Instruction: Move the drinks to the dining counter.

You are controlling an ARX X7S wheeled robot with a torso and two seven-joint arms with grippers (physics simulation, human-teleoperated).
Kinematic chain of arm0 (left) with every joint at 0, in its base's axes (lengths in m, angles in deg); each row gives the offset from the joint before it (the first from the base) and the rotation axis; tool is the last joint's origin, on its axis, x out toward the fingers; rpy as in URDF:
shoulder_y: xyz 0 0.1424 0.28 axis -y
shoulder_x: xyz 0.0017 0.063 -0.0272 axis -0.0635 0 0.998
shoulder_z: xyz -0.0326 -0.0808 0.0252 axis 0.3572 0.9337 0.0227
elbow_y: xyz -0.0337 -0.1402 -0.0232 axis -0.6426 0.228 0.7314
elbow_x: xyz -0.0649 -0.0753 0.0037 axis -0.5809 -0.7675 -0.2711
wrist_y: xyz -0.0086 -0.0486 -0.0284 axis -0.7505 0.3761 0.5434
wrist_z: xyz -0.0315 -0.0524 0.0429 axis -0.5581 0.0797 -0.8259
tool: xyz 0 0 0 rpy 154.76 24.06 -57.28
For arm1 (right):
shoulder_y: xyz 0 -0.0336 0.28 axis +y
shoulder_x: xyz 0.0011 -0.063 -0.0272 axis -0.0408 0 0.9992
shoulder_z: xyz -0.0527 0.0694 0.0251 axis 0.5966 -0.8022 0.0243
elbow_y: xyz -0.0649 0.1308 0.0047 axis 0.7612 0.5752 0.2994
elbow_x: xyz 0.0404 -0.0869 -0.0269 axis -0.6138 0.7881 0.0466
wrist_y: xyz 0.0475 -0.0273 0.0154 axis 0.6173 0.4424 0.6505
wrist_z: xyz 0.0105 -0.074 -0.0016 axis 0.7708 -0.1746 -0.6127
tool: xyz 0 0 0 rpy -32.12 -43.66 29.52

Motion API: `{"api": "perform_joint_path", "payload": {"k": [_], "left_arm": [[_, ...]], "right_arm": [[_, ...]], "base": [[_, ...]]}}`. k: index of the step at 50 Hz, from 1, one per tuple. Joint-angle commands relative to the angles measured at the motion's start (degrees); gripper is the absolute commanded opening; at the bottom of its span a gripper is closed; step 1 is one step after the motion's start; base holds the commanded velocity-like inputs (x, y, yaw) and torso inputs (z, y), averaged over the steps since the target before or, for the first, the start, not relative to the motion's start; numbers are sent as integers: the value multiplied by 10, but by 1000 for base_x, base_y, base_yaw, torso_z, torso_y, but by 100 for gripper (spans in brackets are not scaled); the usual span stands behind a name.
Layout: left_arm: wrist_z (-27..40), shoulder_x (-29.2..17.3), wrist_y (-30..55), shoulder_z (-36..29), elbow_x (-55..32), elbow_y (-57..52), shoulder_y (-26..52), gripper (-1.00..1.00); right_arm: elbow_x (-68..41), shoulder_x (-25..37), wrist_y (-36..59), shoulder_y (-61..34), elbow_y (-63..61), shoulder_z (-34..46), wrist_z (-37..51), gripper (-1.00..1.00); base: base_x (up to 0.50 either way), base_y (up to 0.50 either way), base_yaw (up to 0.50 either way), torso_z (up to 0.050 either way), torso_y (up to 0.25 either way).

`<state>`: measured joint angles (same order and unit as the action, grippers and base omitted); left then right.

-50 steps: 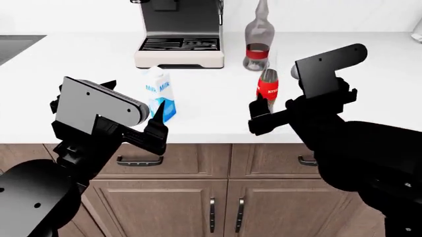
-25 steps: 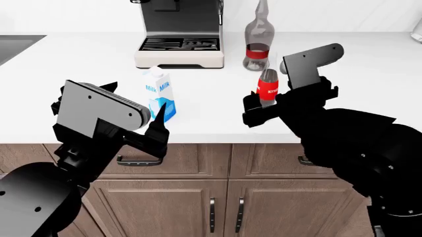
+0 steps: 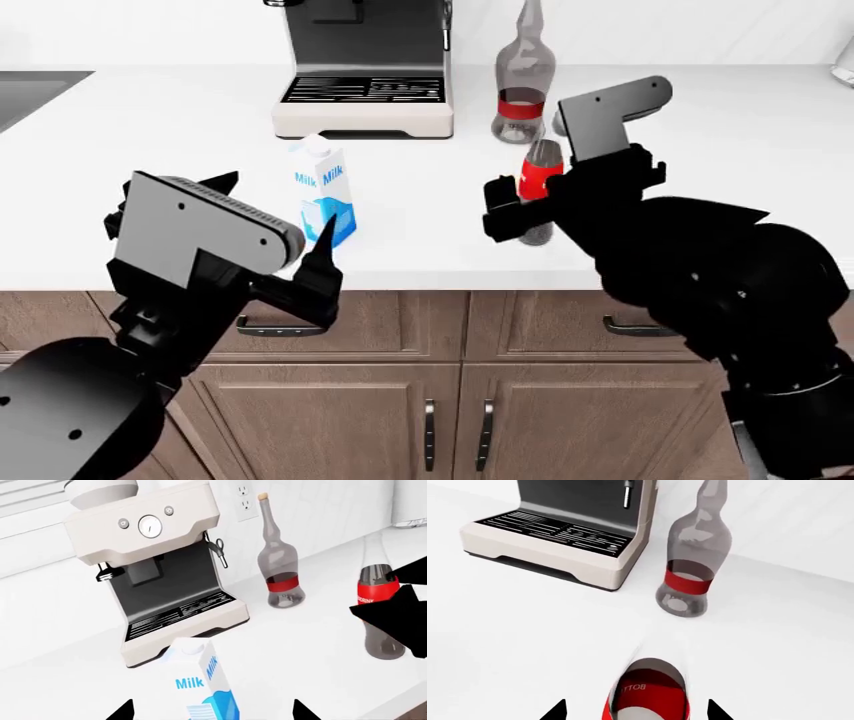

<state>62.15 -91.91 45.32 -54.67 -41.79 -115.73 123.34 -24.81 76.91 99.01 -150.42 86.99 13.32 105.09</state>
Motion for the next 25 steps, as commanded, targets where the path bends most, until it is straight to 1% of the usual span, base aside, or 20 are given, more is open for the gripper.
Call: {"api": "perform_joint_path", "payload": {"k": [1, 11, 13, 19, 22, 25], "left_arm": [[3, -1, -1, 0, -4, -4, -3, 100], [6, -4, 2, 6, -8, -5, -4, 100], [6, -4, 4, 9, -10, -6, -4, 100], [9, -4, 9, 7, -12, -8, 0, 100], [12, -5, 6, 1, -9, -5, 4, 100], [14, -5, 2, -5, -6, 2, 8, 100]], "right_arm": [[4, -1, -7, -7, 17, 4, -10, -100], [-19, 19, 4, 10, -40, -19, 13, -100], [-8, 31, 12, 11, -57, -9, 26, -100], [-38, 49, 28, 26, -100, -42, 50, -100], [-59, 64, 49, 26, -155, -59, 75, -100], [-104, 79, 85, 24, -218, -92, 112, -100]], "base": [[0, 0, 0, 0, 0], [0, 0, 0, 0, 0], [0, 0, 0, 0, 0], [0, 0, 0, 0, 2], [0, 0, 0, 0, 3], [0, 0, 0, 0, 0]]}}
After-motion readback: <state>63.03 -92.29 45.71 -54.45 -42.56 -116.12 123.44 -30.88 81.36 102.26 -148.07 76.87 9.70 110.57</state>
